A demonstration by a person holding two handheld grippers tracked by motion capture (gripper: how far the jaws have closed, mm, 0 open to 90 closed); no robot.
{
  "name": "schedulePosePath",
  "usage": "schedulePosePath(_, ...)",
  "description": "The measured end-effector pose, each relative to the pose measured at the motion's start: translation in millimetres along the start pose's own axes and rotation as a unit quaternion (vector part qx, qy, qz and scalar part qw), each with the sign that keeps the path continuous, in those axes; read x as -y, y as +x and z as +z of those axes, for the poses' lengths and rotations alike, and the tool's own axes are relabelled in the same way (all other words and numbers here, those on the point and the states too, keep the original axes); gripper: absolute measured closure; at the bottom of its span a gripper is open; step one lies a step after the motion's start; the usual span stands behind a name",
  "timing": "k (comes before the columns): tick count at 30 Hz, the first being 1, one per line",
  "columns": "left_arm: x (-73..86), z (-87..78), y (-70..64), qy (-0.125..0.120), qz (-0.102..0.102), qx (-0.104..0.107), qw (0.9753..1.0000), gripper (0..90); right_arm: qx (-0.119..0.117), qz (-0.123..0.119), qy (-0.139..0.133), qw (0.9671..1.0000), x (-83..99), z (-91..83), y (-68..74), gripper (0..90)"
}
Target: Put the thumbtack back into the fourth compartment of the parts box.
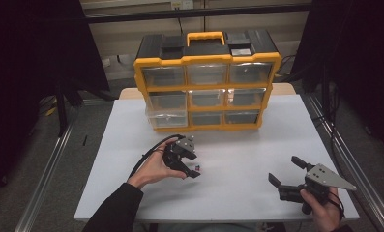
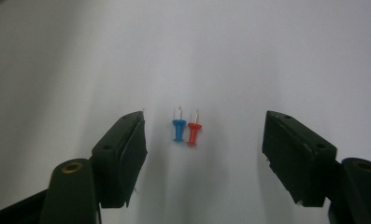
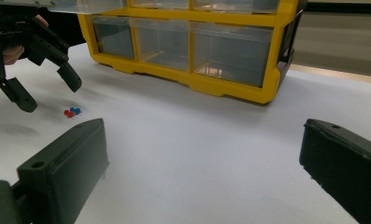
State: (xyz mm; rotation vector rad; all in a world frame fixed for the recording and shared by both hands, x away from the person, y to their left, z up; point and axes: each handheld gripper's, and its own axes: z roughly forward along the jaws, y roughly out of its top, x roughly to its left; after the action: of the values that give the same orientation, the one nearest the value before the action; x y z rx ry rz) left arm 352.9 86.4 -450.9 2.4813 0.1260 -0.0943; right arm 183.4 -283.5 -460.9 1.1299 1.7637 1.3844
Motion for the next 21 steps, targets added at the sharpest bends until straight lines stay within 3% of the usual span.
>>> schedulePosePath(4, 0.0, 2.0, -0.1, 0.002, 0.006, 0.004, 1.0000, 38.2, 0.000, 0.001, 0.001, 1.0000, 0.0, 0.0, 0.1, 0.8)
schedulePosePath(5, -0.8, 0.5, 1.5, 0.014, 0.009, 0.019, 0.9997, 41.4, 0.000, 0.000, 0.001, 1.0000, 0.0, -0.1, 0.1, 0.8)
schedulePosePath(6, -0.5, 0.8, 1.7, 0.016, 0.009, 0.020, 0.9996, 44.6, -0.001, 0.000, 0.001, 1.0000, 0.0, -0.1, 0.1, 0.8)
schedulePosePath(7, 0.8, 3.5, 0.8, 0.006, 0.007, 0.007, 0.9999, 46.7, 0.000, -0.001, 0.000, 1.0000, 0.0, 0.0, -0.1, 0.8)
schedulePosePath(8, 0.1, 2.3, 2.7, 0.021, 0.009, 0.020, 0.9995, 48.0, 0.000, 0.001, 0.001, 1.0000, 0.0, 0.0, 0.0, 0.8)
schedulePosePath(11, 1.1, 4.9, 4.2, 0.020, 0.006, 0.027, 0.9994, 54.0, -0.001, 0.000, 0.001, 1.0000, 0.0, -0.1, 0.0, 0.8)
schedulePosePath(15, 1.8, 9.0, 5.2, 0.018, 0.005, 0.013, 0.9998, 59.4, 0.001, 0.001, 0.001, 1.0000, 0.0, 0.0, 0.0, 0.8)
schedulePosePath(17, 1.1, 7.9, 7.4, 0.031, 0.006, 0.025, 0.9992, 61.6, 0.001, 0.001, 0.001, 1.0000, 0.1, 0.0, 0.1, 0.8)
schedulePosePath(18, 2.3, 10.1, 5.8, 0.020, 0.004, 0.014, 0.9997, 63.5, 0.001, 0.001, 0.002, 1.0000, 0.1, -0.1, 0.0, 0.8)
schedulePosePath(21, 1.7, 10.1, 5.3, 0.020, 0.004, 0.012, 0.9997, 65.2, -0.002, -0.002, 0.003, 1.0000, 0.1, -0.3, -0.6, 0.8)
